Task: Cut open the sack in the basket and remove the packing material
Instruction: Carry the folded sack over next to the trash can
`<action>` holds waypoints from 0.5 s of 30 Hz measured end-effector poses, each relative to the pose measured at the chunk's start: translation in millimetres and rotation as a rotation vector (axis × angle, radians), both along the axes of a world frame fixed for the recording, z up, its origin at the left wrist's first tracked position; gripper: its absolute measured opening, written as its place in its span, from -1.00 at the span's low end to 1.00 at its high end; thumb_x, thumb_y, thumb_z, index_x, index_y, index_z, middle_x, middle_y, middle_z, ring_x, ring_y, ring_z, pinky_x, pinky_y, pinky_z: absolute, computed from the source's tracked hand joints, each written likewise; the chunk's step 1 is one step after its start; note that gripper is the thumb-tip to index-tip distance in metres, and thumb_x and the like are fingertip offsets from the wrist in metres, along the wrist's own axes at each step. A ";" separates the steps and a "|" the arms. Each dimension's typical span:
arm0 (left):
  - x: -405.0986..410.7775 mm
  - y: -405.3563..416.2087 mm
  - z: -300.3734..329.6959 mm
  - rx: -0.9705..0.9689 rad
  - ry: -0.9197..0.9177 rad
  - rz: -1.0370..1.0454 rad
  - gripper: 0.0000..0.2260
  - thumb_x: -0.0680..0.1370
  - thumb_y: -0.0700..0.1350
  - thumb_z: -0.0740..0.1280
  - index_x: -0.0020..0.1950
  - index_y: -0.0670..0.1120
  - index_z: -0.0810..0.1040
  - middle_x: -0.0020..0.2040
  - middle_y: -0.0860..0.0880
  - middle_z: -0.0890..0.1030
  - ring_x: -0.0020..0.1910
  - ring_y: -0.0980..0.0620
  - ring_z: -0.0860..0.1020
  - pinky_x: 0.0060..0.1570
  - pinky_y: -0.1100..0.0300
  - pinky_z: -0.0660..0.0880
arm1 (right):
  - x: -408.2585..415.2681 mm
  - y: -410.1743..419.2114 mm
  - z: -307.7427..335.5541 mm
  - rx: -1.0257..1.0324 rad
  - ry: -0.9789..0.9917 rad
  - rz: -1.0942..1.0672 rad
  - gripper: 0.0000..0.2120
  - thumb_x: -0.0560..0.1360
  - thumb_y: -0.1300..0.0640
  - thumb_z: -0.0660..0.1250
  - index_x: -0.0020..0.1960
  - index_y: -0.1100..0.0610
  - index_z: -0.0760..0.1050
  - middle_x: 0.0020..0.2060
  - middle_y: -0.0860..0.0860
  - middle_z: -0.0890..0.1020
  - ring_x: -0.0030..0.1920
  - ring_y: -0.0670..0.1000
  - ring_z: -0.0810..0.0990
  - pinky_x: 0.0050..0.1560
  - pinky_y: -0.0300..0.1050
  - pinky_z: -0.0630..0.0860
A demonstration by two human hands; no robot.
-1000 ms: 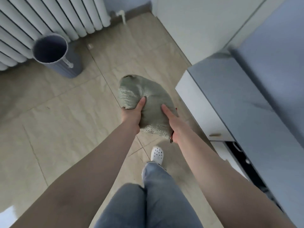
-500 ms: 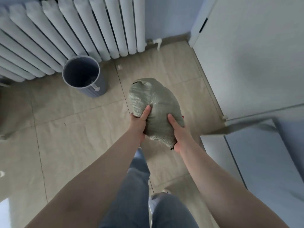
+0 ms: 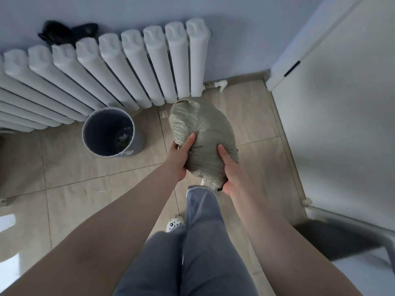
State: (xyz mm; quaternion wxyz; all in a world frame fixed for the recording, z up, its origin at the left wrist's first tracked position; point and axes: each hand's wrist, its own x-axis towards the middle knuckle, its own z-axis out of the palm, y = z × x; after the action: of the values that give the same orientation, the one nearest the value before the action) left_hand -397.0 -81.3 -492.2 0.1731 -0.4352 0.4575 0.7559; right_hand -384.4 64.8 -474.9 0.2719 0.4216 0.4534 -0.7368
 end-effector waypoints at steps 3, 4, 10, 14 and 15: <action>-56.4 0.0 -20.4 -0.005 -0.043 -0.029 -0.45 0.39 0.12 0.50 0.30 -0.03 0.47 0.20 -0.04 0.61 0.10 -0.03 0.60 0.12 0.00 0.55 | -55.9 1.5 -20.6 0.014 -0.033 0.008 -0.59 0.41 0.00 0.51 0.21 0.10 0.54 0.05 0.15 0.70 0.03 0.17 0.70 -0.03 0.19 0.64; -74.3 1.2 -28.1 -0.006 -0.064 -0.033 -0.48 0.40 0.12 0.49 0.28 -0.04 0.47 0.15 -0.02 0.62 0.06 0.01 0.60 0.10 0.02 0.55 | -73.1 2.2 -30.5 0.027 -0.043 -0.005 -0.56 0.39 0.00 0.53 0.20 0.10 0.54 0.05 0.14 0.70 0.02 0.17 0.70 -0.02 0.20 0.64; -157.7 10.3 -106.6 0.010 -0.138 0.043 -0.40 0.32 0.13 0.56 0.27 -0.04 0.49 0.16 -0.10 0.62 0.08 -0.13 0.63 0.10 -0.16 0.57 | -150.1 -2.7 -112.6 0.107 -0.096 -0.036 -0.14 0.02 -0.19 0.66 0.25 0.08 0.55 0.07 0.14 0.70 0.04 0.18 0.70 0.06 0.26 0.60; -198.5 12.2 -204.1 -0.014 -0.263 0.092 -0.07 0.06 0.29 0.61 0.30 -0.07 0.39 0.18 -0.11 0.57 0.07 -0.15 0.61 0.00 -0.17 0.60 | -185.6 -6.3 -200.6 0.125 -0.089 -0.059 -0.22 0.10 -0.16 0.63 0.24 0.08 0.55 0.08 0.17 0.69 0.07 0.19 0.68 0.07 0.24 0.61; -206.1 11.1 -230.1 -0.008 -0.285 0.090 -0.11 0.11 0.27 0.61 0.29 -0.10 0.40 0.17 -0.12 0.57 0.06 -0.15 0.61 -0.05 -0.13 0.62 | -192.7 -8.2 -226.5 0.114 -0.095 -0.073 -0.27 0.13 -0.13 0.62 0.24 0.08 0.55 0.10 0.17 0.68 0.08 0.19 0.68 0.06 0.25 0.61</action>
State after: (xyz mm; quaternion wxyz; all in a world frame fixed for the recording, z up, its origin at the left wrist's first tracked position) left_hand -603.1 -70.2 -722.3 0.2008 -0.5588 0.4111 0.6916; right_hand -577.1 56.6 -701.4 0.2418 0.4872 0.4654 -0.6983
